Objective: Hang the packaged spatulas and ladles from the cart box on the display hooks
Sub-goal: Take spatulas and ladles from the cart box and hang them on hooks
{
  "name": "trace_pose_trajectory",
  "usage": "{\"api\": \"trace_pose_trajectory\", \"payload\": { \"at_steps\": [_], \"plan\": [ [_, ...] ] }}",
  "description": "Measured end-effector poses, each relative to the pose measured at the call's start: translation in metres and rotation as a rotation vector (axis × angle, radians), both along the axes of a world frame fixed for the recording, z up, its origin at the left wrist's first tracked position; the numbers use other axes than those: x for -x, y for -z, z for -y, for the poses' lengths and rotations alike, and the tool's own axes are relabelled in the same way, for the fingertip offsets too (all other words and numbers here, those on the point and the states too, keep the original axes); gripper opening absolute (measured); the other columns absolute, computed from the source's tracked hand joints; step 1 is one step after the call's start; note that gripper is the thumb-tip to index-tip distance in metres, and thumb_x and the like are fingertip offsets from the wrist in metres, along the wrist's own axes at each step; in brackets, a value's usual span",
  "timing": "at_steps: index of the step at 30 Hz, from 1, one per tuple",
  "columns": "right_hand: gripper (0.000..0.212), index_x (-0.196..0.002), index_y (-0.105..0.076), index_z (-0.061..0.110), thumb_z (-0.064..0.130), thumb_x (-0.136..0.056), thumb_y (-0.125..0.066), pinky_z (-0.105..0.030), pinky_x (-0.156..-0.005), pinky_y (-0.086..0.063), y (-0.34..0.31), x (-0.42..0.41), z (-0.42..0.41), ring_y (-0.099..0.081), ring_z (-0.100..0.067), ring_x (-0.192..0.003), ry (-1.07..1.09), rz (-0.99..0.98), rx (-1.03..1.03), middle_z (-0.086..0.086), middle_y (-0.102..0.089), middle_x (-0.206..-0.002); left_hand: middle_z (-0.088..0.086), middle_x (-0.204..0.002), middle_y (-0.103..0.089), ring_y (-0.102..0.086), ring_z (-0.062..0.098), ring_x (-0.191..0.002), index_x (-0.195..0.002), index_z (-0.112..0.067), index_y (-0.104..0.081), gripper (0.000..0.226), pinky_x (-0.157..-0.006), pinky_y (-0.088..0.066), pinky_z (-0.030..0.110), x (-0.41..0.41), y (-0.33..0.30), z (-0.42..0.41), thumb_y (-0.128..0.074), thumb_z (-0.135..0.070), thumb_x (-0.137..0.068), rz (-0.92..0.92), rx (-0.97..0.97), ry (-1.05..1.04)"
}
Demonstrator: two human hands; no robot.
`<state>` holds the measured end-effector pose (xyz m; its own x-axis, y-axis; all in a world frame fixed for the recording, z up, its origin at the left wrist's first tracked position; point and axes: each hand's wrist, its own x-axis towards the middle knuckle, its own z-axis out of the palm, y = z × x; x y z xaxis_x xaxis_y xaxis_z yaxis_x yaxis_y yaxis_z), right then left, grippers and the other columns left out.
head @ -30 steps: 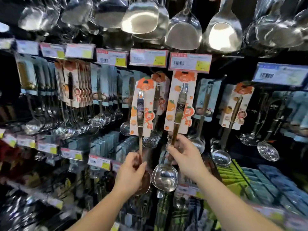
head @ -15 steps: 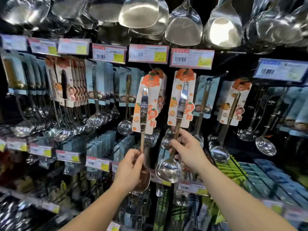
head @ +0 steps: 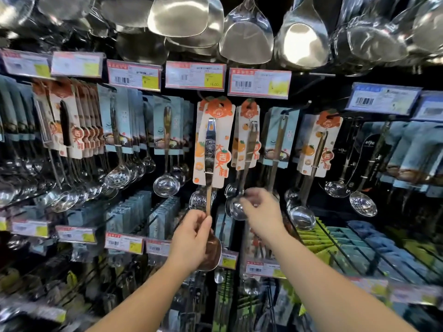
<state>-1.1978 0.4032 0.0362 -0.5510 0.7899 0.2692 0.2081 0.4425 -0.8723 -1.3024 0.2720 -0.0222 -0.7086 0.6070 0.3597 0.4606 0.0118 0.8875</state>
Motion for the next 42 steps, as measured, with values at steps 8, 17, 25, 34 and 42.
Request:
{"api": "trace_pose_trajectory", "payload": {
  "at_steps": [8, 17, 25, 34, 42],
  "plan": [
    [0.043, -0.123, -0.044, 0.056, 0.027, -0.094, -0.057, -0.007, -0.072, -0.042, 0.025, -0.009, 0.029, -0.058, -0.005, -0.085, -0.342, 0.143, -0.141, 0.007, -0.063, -0.103, 0.001, -0.077, -0.064, -0.061, 0.016, -0.067, -0.090, -0.026, -0.052, 0.007, -0.050, -0.044, 0.016, -0.002, -0.007, -0.015, -0.049, -0.029, -0.096, -0.073, -0.043, 0.005],
    [0.042, -0.127, -0.047, 0.046, 0.022, -0.094, -0.057, -0.028, -0.094, -0.047, 0.029, -0.010, 0.021, -0.057, -0.004, -0.102, -0.293, 0.061, -0.287, 0.019, -0.061, -0.103, -0.008, -0.077, -0.062, -0.060, 0.013, -0.076, -0.092, -0.029, -0.052, 0.006, -0.070, -0.049, 0.040, 0.001, -0.008, -0.023, -0.050, -0.034, -0.095, -0.158, -0.052, 0.025],
    [0.041, -0.125, -0.055, 0.046, 0.020, -0.093, -0.057, -0.036, -0.096, -0.049, 0.038, -0.016, 0.012, -0.059, -0.006, -0.105, -0.257, -0.008, -0.295, 0.014, -0.065, -0.109, -0.008, -0.076, -0.062, -0.060, 0.013, -0.074, -0.091, -0.033, -0.050, 0.006, -0.070, -0.050, 0.043, -0.003, -0.003, -0.033, -0.048, -0.036, -0.094, -0.242, -0.046, 0.073],
    [0.040, -0.134, -0.053, 0.031, 0.022, -0.095, -0.057, -0.024, -0.098, -0.045, 0.037, -0.017, 0.003, -0.057, -0.003, -0.107, -0.199, 0.089, -0.215, 0.012, -0.064, -0.114, -0.011, -0.069, -0.053, -0.050, 0.001, -0.063, -0.092, -0.023, -0.052, 0.010, -0.058, -0.037, 0.024, -0.012, -0.007, -0.044, -0.047, -0.031, -0.097, -0.155, -0.002, 0.070],
    [0.048, -0.140, -0.045, 0.030, 0.031, -0.094, -0.057, -0.020, -0.090, -0.038, 0.037, -0.020, 0.000, -0.052, -0.007, -0.110, 0.004, 0.132, -0.110, 0.010, -0.054, -0.124, 0.002, -0.089, -0.059, -0.055, 0.019, -0.081, -0.099, -0.015, -0.057, 0.024, -0.065, -0.041, 0.031, 0.020, -0.018, -0.101, -0.044, -0.034, -0.098, 0.039, 0.179, 0.138]
  ]
}}
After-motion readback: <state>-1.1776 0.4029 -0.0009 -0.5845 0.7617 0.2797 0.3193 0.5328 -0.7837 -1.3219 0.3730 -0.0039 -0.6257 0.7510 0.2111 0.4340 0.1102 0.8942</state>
